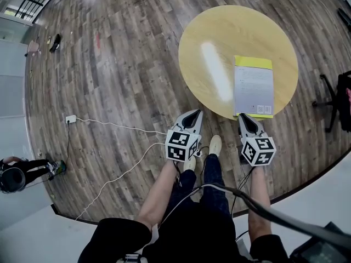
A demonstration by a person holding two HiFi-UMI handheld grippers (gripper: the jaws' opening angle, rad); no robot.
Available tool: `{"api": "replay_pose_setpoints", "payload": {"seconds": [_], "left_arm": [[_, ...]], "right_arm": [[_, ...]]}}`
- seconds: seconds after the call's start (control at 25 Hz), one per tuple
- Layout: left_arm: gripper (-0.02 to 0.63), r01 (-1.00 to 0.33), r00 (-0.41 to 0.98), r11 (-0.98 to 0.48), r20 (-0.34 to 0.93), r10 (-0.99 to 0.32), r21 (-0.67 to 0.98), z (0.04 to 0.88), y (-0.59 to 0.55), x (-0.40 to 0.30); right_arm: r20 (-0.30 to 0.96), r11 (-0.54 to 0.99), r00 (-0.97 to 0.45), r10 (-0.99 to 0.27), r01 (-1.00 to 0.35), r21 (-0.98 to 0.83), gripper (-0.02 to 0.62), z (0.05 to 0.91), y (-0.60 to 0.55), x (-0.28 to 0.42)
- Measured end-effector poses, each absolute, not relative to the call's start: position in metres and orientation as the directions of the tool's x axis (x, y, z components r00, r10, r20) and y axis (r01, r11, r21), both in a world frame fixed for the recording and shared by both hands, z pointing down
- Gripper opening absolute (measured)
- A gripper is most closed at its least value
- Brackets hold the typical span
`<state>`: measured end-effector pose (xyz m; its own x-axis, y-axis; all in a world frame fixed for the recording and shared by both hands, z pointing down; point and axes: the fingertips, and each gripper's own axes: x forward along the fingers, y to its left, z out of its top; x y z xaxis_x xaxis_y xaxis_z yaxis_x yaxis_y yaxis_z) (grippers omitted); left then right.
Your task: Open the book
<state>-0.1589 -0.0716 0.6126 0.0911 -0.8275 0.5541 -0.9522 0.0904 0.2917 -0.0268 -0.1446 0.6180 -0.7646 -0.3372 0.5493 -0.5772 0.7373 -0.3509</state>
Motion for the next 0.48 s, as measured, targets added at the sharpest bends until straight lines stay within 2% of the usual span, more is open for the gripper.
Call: {"api": "replay_pose_setpoints", "payload": {"seconds": [0.04,0.08,0.2,0.48], "left_arm": [[-0.002,-0.952,0.09,0.093,0.555,-0.827,0.292,0.613,-0.071,-0.16],[-0.002,-0.951,0.088,0.096,0.557,-0.826,0.293,0.613,-0.071,-0.161],[-0.002,-0.95,0.082,0.105,0.559,-0.825,0.294,0.614,-0.069,-0.164],[-0.002,-0.949,0.069,0.12,0.562,-0.824,0.293,0.615,-0.067,-0.169]], "right_arm": [[0.554,0.74,-0.763,-0.331,-0.575,-0.349,0.019,0.62,-0.144,-0.027],[0.562,0.746,-0.759,-0.327,-0.573,-0.34,0.104,0.621,-0.143,-0.028],[0.592,0.766,-0.733,-0.335,-0.578,-0.281,0.235,0.627,-0.142,-0.03],[0.613,0.759,-0.717,-0.331,-0.588,-0.279,0.235,0.634,-0.144,-0.032]]}}
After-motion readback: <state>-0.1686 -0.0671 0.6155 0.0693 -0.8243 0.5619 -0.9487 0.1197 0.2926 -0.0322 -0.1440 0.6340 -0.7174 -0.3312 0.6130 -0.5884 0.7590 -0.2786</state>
